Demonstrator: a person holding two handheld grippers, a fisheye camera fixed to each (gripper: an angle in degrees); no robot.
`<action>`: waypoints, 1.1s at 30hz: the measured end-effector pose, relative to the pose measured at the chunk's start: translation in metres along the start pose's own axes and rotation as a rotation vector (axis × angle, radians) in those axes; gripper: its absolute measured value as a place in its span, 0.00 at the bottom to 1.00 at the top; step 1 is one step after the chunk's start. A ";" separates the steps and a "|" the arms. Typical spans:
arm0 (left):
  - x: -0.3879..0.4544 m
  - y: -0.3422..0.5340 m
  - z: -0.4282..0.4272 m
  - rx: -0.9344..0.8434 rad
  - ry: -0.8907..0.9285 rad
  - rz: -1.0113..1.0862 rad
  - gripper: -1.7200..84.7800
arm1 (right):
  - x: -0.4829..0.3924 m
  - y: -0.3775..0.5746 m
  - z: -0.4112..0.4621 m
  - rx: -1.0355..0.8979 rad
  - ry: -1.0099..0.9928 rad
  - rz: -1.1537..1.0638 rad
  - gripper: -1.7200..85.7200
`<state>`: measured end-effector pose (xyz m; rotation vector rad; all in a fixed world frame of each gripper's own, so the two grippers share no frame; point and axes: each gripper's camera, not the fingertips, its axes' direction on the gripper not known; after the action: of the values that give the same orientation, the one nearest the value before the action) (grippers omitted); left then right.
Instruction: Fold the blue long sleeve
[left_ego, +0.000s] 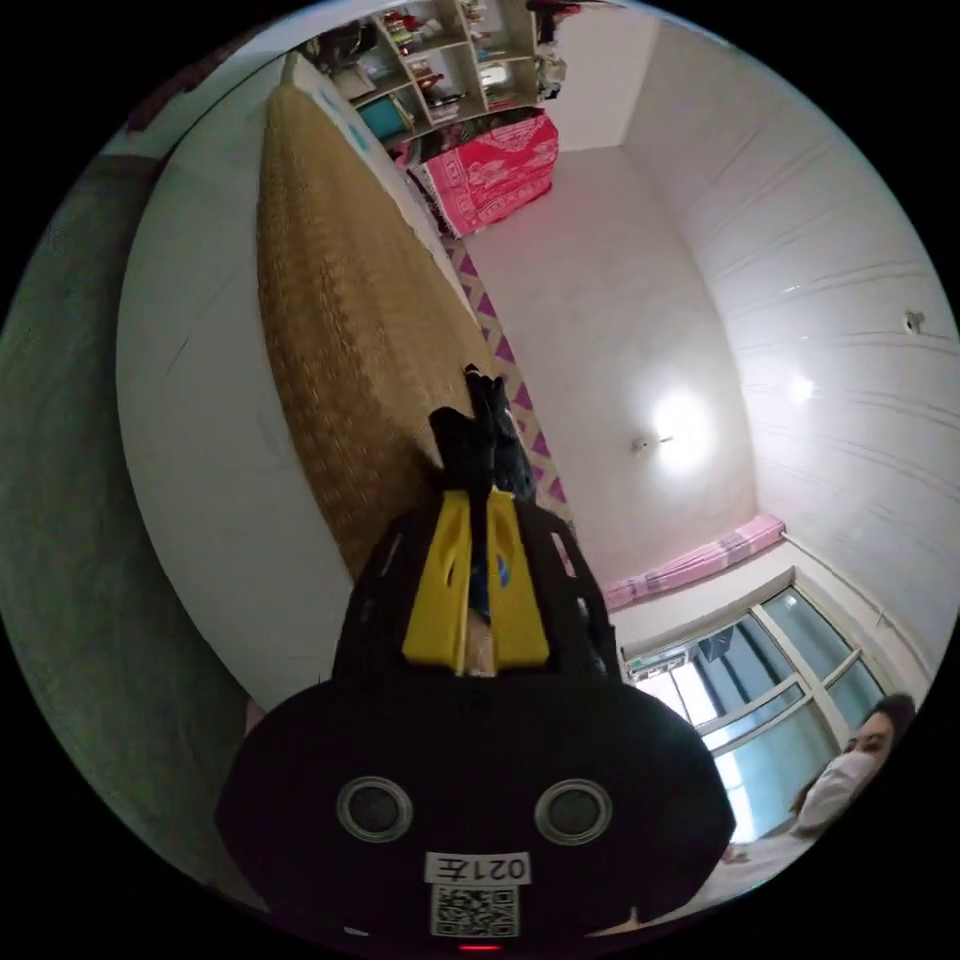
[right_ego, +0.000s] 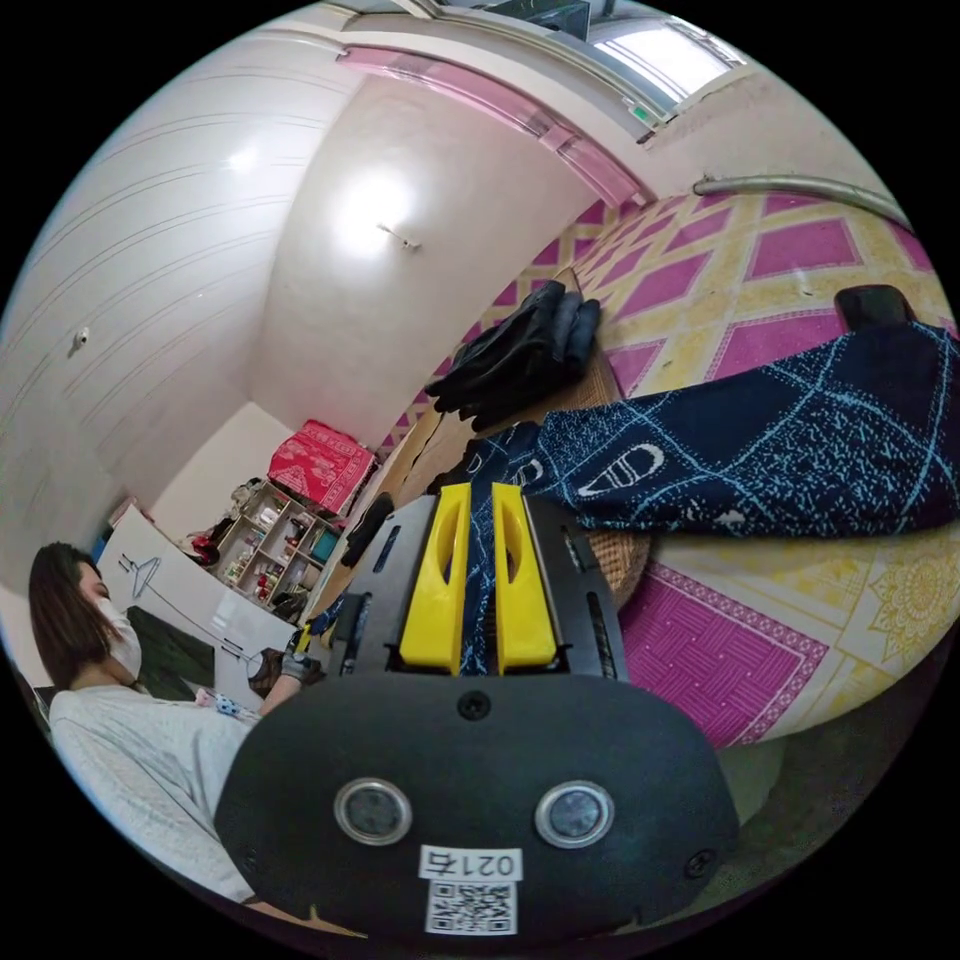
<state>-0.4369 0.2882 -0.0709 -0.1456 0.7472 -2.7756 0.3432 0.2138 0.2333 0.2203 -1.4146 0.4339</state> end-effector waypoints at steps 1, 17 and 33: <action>0.007 -0.006 -0.003 0.014 0.030 0.039 0.02 | -0.001 0.001 0.001 -0.002 0.000 0.001 0.06; -0.053 0.011 -0.004 -0.048 0.015 -0.132 0.11 | -0.009 0.011 0.035 -0.057 -0.022 0.015 0.04; -0.016 0.087 0.069 -0.062 -0.089 -0.123 0.01 | -0.009 0.032 0.048 -0.099 -0.046 0.043 0.03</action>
<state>-0.3910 0.1867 -0.0562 -0.3358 0.8279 -2.8400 0.2862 0.2220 0.2287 0.1210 -1.4842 0.3949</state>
